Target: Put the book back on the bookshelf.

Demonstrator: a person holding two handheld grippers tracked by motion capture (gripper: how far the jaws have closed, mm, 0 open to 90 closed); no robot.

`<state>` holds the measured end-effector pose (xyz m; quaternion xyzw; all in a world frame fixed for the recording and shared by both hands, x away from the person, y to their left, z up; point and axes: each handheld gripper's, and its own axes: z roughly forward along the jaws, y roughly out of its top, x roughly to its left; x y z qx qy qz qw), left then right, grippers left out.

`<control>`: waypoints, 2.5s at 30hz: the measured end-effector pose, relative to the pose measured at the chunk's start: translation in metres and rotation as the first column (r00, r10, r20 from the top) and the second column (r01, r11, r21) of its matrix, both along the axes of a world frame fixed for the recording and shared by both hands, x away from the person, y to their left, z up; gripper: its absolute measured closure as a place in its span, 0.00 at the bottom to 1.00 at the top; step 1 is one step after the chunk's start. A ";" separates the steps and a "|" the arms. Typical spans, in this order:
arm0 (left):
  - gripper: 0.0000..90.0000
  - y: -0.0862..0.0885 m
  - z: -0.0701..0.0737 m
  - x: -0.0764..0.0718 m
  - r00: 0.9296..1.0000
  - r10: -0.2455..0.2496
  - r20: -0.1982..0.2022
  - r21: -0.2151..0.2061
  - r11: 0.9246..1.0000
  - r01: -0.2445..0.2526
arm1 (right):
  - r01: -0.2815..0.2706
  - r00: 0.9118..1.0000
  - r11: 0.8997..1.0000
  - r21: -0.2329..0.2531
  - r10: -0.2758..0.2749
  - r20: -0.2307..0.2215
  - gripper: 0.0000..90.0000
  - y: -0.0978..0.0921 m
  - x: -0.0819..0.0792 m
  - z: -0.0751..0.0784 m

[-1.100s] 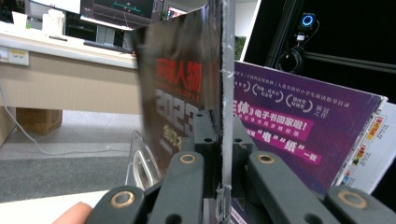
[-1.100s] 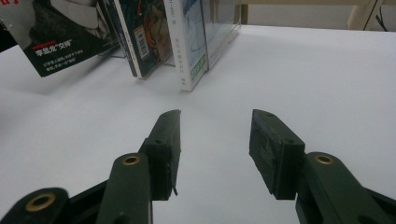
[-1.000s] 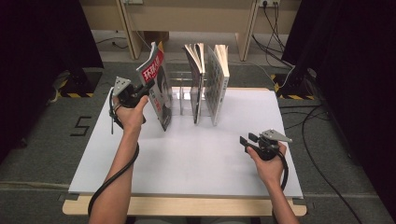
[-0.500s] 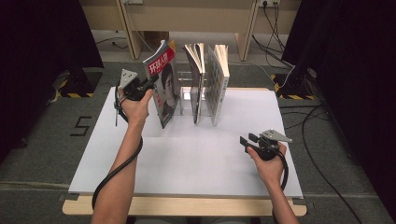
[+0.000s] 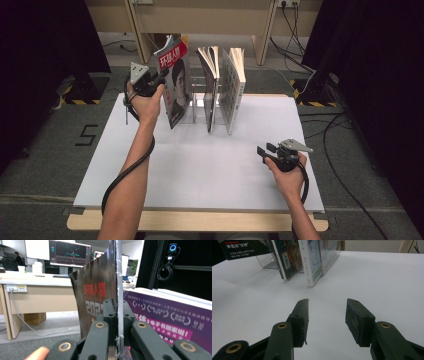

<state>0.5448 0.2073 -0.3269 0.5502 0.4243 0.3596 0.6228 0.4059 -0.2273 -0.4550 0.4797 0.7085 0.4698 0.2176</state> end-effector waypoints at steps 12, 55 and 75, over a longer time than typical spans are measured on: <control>0.96 -0.009 -0.004 0.006 1.000 0.022 0.022 0.044 0.999 -0.023 | 0.000 1.000 1.000 0.003 0.000 -0.006 0.60 0.000 0.000 -0.001; 0.76 0.022 -0.040 -0.019 0.989 -0.065 -0.135 -0.156 0.987 0.044 | -0.005 1.000 1.000 0.001 0.005 -0.014 0.60 0.000 0.000 0.000; 0.96 0.014 -0.031 0.001 0.946 -0.108 -0.306 -0.149 0.987 0.065 | -0.004 0.999 1.000 -0.001 0.004 -0.033 0.60 -0.001 0.001 -0.001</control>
